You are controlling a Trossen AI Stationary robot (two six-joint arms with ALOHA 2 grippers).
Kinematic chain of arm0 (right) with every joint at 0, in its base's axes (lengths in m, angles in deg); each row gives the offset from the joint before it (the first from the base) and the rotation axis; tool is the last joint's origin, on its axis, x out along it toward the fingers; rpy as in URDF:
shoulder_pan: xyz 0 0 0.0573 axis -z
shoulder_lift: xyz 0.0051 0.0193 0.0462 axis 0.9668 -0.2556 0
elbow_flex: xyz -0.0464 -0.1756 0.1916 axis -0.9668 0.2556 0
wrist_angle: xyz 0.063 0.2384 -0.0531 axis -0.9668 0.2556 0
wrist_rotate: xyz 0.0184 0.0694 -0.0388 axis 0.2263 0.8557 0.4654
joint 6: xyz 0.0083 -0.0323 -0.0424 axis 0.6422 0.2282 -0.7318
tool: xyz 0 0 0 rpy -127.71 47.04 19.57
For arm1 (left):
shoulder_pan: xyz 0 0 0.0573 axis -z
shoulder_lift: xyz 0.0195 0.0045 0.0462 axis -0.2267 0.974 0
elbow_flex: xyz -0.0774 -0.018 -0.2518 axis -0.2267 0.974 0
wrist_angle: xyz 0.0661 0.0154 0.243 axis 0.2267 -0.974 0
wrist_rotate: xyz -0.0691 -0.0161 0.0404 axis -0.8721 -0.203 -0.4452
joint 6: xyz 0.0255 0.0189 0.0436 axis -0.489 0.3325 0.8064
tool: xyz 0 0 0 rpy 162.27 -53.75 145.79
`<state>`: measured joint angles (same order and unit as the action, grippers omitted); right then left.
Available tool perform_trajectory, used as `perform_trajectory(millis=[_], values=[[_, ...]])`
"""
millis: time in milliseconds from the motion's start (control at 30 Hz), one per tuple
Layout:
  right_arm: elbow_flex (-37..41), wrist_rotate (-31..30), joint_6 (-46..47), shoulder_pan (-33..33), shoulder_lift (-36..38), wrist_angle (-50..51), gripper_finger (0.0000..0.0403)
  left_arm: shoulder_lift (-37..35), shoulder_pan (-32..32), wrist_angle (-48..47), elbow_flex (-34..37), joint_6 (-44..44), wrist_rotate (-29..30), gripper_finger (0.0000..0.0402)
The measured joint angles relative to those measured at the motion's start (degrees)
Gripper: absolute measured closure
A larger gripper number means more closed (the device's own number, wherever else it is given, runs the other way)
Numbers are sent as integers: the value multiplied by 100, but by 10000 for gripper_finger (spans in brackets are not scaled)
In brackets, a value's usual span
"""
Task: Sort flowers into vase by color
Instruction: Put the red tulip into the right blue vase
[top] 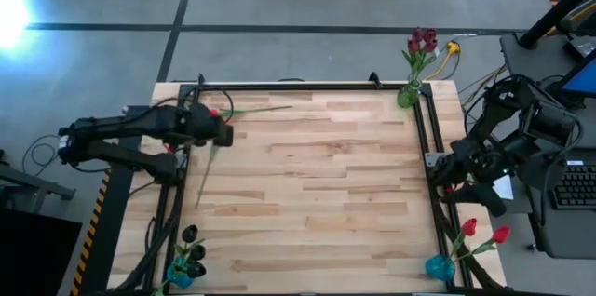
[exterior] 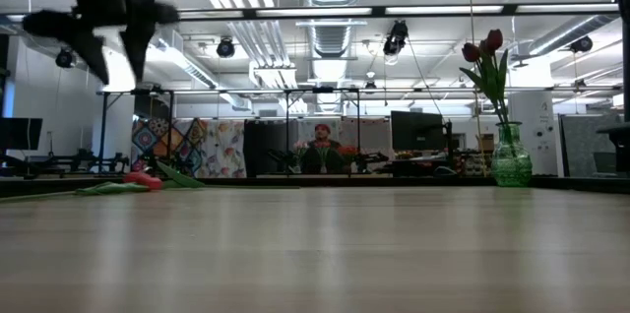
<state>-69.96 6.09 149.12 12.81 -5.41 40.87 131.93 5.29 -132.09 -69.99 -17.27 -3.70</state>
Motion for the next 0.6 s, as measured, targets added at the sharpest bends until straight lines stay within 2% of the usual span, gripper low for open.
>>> perform_trajectory(millis=[100,200,400,600], values=[[-10,-114,0,18,0,-92,165,41,-513,162,607,346,-634,196],[-10,-199,1,18,-39,-312,165,52,-904,646,1246,587,-934,216],[-10,-208,-36,18,-220,-639,166,164,-1243,1606,2197,918,-1012,238],[-23,-522,-176,23,-511,-640,166,649,-1430,2031,2577,1113,-1010,230]])
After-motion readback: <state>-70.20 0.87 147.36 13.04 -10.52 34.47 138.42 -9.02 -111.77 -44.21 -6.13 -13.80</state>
